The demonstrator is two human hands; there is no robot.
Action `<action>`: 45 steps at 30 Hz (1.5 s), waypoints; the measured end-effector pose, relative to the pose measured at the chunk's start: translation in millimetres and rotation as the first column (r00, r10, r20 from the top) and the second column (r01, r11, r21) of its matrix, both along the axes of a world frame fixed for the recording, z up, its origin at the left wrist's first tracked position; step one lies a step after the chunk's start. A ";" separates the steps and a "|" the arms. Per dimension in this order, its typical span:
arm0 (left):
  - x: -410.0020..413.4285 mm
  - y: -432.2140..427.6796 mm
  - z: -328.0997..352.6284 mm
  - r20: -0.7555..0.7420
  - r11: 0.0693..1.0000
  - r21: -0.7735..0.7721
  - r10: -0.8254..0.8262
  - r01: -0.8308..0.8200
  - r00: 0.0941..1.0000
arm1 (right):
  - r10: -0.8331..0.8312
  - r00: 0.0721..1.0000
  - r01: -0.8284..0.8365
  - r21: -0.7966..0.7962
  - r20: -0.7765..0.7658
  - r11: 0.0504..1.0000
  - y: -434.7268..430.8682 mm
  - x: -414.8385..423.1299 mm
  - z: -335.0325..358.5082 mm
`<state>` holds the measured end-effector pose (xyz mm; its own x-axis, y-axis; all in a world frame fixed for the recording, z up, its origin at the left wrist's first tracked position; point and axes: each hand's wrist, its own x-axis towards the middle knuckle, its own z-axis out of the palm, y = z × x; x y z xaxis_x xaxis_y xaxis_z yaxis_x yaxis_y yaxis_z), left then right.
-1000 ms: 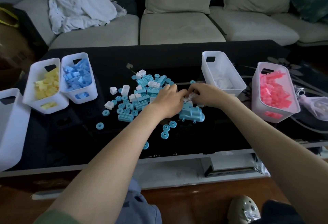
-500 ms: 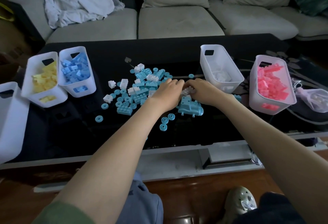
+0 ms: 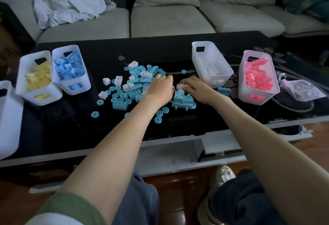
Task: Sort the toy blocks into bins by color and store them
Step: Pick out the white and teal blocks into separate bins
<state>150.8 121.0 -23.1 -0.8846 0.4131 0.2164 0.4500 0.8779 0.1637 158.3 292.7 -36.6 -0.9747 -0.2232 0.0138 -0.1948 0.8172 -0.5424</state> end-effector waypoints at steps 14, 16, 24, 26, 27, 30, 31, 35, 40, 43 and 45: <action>5.2 4.7 -0.1 0.044 0.998 -0.064 -0.026 0.029 0.999 | -0.063 0.998 0.063 0.003 0.027 0.998 -6.2 3.6 5.4; 4.2 3.2 0.1 0.041 0.998 -0.060 -0.032 0.034 0.999 | -0.101 0.995 0.101 -0.086 -0.003 0.991 -7.2 4.6 4.6; -3.4 0.5 3.7 0.159 0.978 0.197 0.041 -0.072 0.986 | -0.144 0.989 0.140 -0.320 0.011 0.937 -10.1 6.8 9.3; -4.5 -3.5 5.7 0.206 0.947 0.298 0.060 -0.121 0.977 | -0.188 0.982 0.183 -0.357 0.022 0.916 -11.4 6.2 10.5; -5.4 -5.0 7.4 0.234 0.928 0.343 0.067 -0.147 0.970 | -0.212 0.977 0.205 -0.385 0.025 0.900 -12.4 5.4 13.3; -9.1 -6.1 14.4 0.281 0.862 0.459 0.088 -0.214 0.956 | -0.216 0.976 0.195 -0.468 0.008 0.862 -18.3 2.7 29.0; -12.9 -4.1 19.2 0.281 0.842 0.490 0.092 -0.225 0.955 | -0.199 0.980 0.169 -0.486 -0.012 0.858 -18.9 0.6 38.2; -21.3 2.9 25.2 0.284 0.810 0.538 0.085 -0.232 0.955 | -0.257 0.958 0.156 -0.528 -0.124 0.835 -5.3 -6.8 67.7; -23.0 27.6 26.8 0.251 0.840 0.517 0.032 -0.163 0.967 | -0.471 0.859 0.394 -0.329 -0.200 0.858 42.2 -23.2 66.6; -30.5 47.7 35.6 0.215 0.864 0.497 -0.031 -0.082 0.976 | -0.460 0.872 0.408 -0.273 -0.165 0.871 49.9 -32.1 55.8; -38.2 63.9 43.0 0.198 0.868 0.496 -0.082 -0.028 0.977 | -0.453 0.873 0.408 -0.239 -0.179 0.881 54.4 -39.6 55.6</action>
